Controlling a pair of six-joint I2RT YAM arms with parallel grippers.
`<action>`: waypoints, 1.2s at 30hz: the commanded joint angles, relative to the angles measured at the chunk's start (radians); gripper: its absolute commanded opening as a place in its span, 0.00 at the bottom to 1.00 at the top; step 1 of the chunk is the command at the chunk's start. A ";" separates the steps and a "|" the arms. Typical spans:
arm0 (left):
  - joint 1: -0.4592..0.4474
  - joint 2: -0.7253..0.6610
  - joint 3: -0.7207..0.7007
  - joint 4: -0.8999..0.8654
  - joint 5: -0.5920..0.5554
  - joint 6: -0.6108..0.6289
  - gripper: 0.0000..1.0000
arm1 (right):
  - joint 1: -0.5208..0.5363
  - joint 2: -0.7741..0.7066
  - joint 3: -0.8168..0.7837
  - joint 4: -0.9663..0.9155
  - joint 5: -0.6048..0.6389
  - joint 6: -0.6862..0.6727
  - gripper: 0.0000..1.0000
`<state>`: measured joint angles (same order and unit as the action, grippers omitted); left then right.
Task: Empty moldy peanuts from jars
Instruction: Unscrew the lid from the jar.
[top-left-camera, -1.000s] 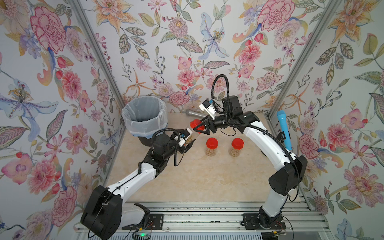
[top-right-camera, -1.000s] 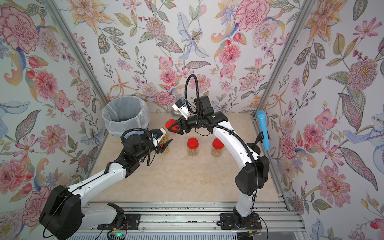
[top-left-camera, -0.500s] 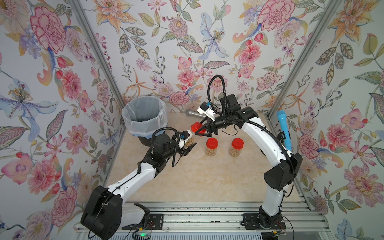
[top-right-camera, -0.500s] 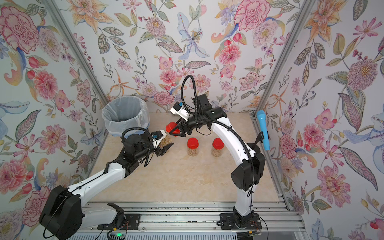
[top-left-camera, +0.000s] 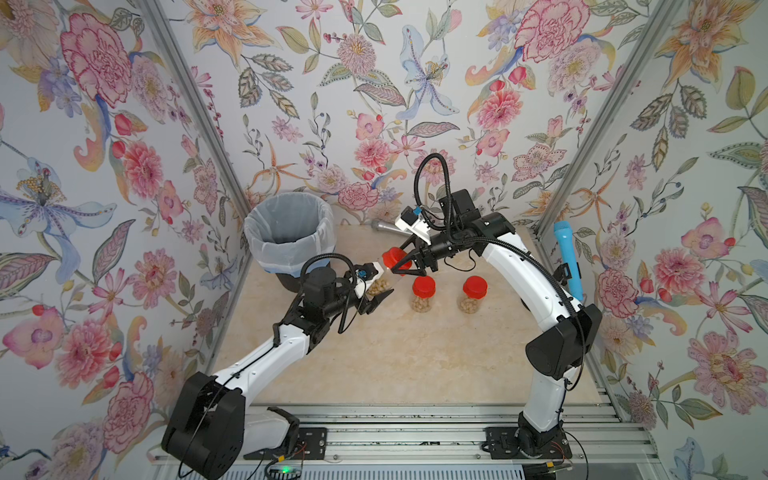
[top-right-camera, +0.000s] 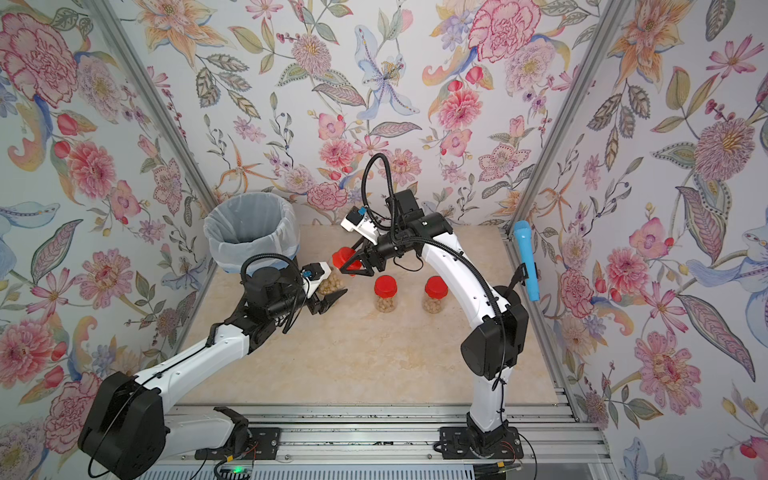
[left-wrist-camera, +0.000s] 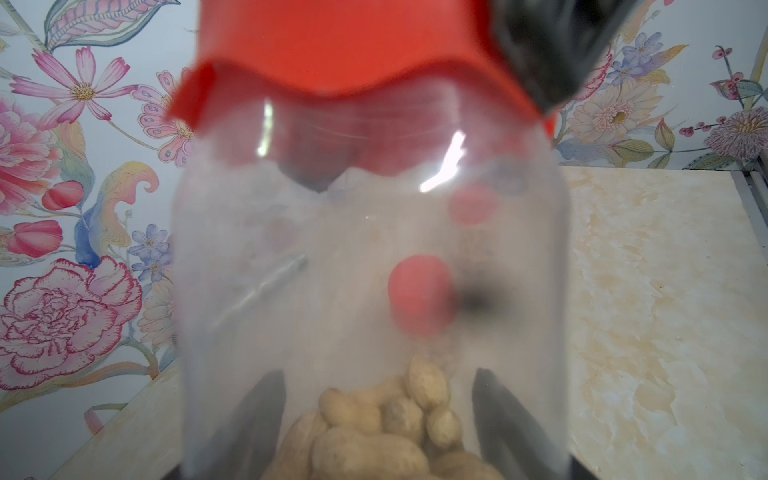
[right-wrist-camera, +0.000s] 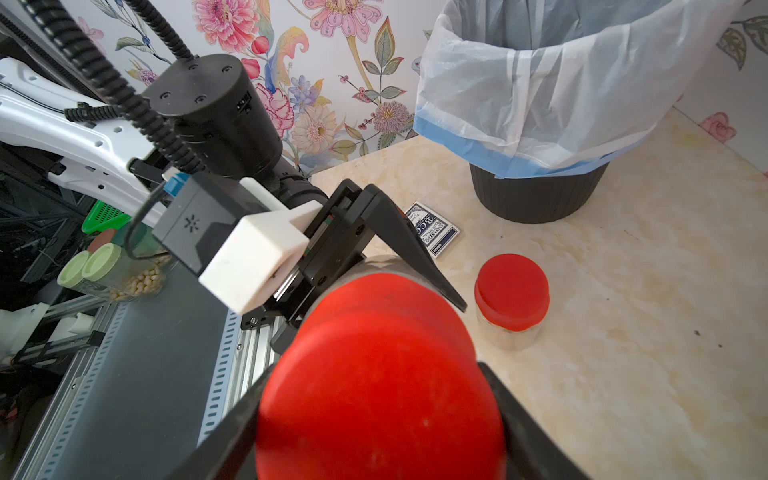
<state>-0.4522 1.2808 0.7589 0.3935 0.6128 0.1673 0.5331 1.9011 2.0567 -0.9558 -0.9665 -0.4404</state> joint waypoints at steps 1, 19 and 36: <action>-0.009 -0.009 0.023 0.025 0.120 0.024 0.31 | 0.051 0.018 0.021 -0.087 -0.203 -0.054 0.59; -0.002 0.005 0.058 -0.129 0.171 0.093 0.31 | 0.054 0.006 0.020 -0.133 -0.217 -0.112 0.64; -0.002 -0.003 0.056 -0.100 0.151 0.065 0.32 | 0.103 0.040 0.069 -0.130 -0.123 -0.049 0.78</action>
<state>-0.4454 1.2793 0.7849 0.2634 0.7635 0.2207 0.5900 1.9293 2.1056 -1.0523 -0.9688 -0.4934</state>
